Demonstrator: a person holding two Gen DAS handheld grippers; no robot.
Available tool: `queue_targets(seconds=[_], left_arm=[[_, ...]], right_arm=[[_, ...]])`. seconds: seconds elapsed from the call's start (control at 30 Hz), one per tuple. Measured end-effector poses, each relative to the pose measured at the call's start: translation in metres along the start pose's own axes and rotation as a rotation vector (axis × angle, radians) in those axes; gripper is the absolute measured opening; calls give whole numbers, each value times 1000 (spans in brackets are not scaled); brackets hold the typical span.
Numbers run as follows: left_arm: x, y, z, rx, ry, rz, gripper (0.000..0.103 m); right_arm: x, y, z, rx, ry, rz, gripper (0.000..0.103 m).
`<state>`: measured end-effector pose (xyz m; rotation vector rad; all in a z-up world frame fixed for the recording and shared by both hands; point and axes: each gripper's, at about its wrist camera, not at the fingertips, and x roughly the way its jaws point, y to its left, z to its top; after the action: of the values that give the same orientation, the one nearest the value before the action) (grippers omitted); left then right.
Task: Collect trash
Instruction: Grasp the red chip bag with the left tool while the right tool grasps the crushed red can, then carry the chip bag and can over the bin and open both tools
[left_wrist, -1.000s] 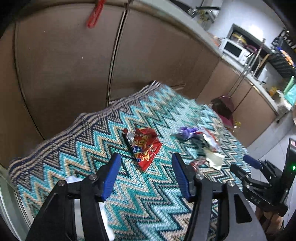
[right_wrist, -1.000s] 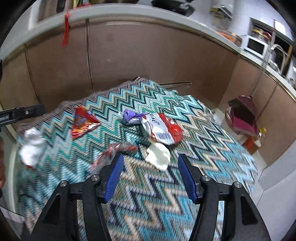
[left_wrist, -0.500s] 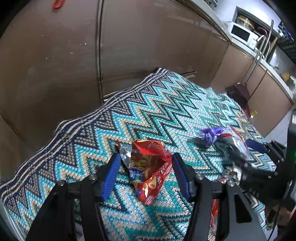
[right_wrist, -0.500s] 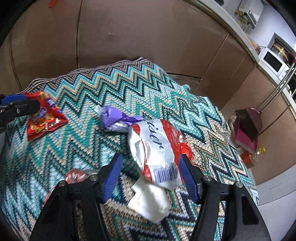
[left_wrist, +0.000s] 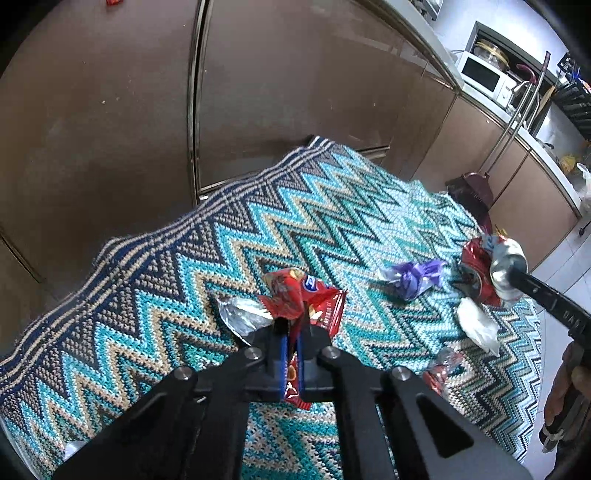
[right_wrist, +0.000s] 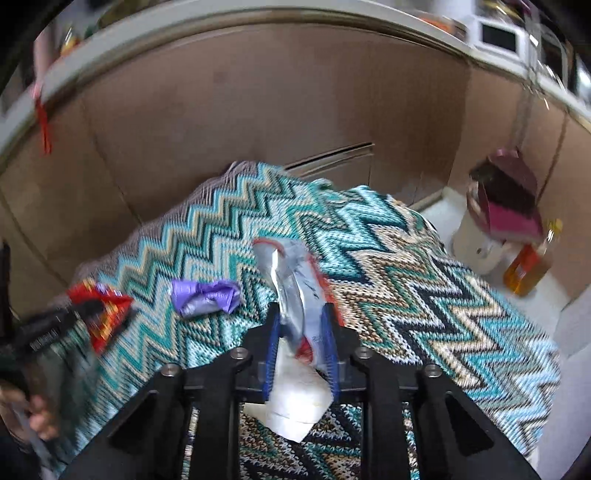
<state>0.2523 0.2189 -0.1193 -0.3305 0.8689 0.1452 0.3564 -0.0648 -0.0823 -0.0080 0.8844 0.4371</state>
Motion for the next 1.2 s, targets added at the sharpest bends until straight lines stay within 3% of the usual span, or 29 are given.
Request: queue_targets(seconds=[0.3,0.83,1.03,1.2], left_arm=[[-34,-3,3,2,-52,-23,3],[-107,-17,-8,27,-119,-74,3],[-130,-62,-18,90,-120,-170,3],[-137,-128,-35,180,-86,-281,3]], right_arm=[[-34,-24,-14,121,-55,38,12],[-135,-49,-63,251,-184,100,12],[-179,-75,-90,306,-239,61,12],[-219,-117,-120,371,-276,-24,12]])
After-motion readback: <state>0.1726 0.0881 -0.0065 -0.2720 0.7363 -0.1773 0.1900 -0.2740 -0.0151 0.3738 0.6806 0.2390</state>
